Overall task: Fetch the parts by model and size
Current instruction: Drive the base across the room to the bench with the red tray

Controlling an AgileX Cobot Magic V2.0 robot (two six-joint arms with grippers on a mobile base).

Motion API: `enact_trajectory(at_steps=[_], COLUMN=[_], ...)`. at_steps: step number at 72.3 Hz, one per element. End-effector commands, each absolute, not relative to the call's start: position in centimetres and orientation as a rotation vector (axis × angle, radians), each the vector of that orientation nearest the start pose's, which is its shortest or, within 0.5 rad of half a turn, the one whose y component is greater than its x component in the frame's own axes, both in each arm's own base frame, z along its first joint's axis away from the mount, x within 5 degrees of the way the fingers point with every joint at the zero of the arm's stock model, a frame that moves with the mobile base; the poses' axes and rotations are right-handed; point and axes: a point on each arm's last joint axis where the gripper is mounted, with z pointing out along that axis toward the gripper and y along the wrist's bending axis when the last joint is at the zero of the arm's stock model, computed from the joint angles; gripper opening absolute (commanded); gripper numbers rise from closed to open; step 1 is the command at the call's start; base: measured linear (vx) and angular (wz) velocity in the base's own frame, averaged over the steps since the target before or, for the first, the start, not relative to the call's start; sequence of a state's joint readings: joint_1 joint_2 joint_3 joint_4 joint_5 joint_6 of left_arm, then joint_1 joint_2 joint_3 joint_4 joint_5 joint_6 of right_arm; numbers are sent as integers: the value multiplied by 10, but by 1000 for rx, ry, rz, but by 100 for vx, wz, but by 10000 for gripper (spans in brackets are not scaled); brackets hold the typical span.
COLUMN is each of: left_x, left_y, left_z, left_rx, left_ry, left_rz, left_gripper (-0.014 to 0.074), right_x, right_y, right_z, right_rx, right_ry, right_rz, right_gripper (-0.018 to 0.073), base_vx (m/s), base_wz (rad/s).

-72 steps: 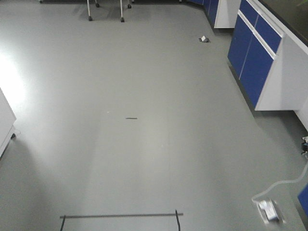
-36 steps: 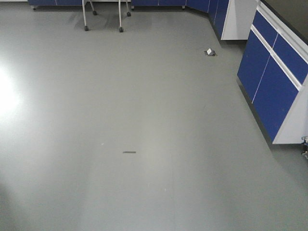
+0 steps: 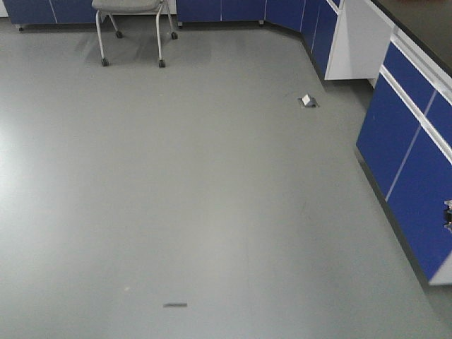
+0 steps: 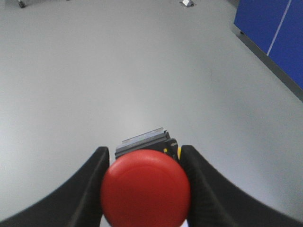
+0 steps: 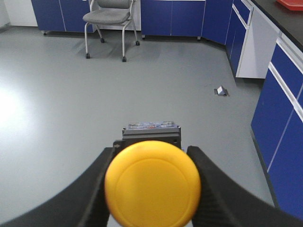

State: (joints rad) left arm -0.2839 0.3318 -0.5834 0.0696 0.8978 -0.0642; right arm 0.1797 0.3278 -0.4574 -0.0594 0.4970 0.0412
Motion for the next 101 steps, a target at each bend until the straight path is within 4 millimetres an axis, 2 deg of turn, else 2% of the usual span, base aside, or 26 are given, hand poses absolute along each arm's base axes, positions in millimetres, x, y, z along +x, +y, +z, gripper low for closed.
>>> enact_trajectory(at_steps=[1,101], left_x=[54,54], left_y=[-11,-11], left_z=[320,320], left_rx=[241,241], left_ry=[2033,2033], left_rz=[-138,-138], left_gripper=[-6,-6], right_x=[73,73], right_y=[10,10], right_z=[317,317], right_rx=[-158,-158], right_ry=[1740,1741], right_rz=[82,83], right_gripper=[-10,-10], base_vx=[73,69], base_wz=[2,2])
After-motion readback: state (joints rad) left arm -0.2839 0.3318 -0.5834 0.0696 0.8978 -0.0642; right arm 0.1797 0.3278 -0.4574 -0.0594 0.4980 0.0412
